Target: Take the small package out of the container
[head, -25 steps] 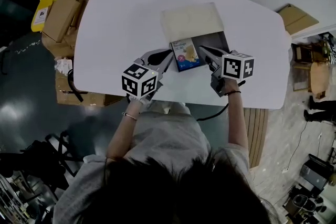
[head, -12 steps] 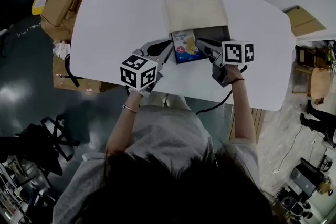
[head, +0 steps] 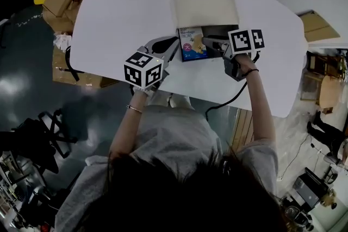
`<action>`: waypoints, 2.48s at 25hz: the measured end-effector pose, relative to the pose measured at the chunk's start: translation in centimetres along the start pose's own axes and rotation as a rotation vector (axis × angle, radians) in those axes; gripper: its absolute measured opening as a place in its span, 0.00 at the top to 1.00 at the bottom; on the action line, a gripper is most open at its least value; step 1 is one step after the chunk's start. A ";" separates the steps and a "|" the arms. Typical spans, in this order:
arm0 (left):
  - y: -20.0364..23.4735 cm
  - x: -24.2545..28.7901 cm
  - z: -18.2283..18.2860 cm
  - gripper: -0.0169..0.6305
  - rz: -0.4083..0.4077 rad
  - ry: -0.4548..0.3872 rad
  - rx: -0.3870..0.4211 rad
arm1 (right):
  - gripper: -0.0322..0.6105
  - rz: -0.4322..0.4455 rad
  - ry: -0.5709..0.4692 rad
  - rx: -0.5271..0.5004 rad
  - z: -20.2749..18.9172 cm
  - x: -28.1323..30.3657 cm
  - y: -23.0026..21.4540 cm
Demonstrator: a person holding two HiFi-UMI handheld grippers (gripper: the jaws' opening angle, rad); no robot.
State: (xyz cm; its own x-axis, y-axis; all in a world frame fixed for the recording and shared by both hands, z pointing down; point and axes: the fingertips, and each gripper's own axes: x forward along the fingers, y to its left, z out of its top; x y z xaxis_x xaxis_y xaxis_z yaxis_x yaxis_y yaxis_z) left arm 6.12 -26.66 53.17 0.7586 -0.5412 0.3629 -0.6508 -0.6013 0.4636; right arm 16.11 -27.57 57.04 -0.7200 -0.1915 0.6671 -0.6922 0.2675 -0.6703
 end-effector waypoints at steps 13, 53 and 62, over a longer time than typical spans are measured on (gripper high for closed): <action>0.4 -0.4 -0.4 0.98 0.027 -0.013 -0.020 | 0.62 0.012 0.295 0.149 -1.3 2.6 -0.8; 1.5 -1.3 0.0 0.98 0.066 -0.006 -0.004 | 0.74 0.196 0.503 0.290 -2.3 2.8 -0.1; 1.7 -1.0 0.2 0.98 0.049 -0.010 0.002 | 0.76 0.204 0.501 0.344 -2.1 1.8 0.5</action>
State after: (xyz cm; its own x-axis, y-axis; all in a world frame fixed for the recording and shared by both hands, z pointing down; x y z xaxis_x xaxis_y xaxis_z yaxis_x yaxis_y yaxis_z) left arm 4.30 -27.27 53.40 0.7257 -0.5755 0.3771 -0.6870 -0.5753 0.4440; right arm 14.55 -25.80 58.58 -0.7857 0.3182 0.5304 -0.5803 -0.0822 -0.8103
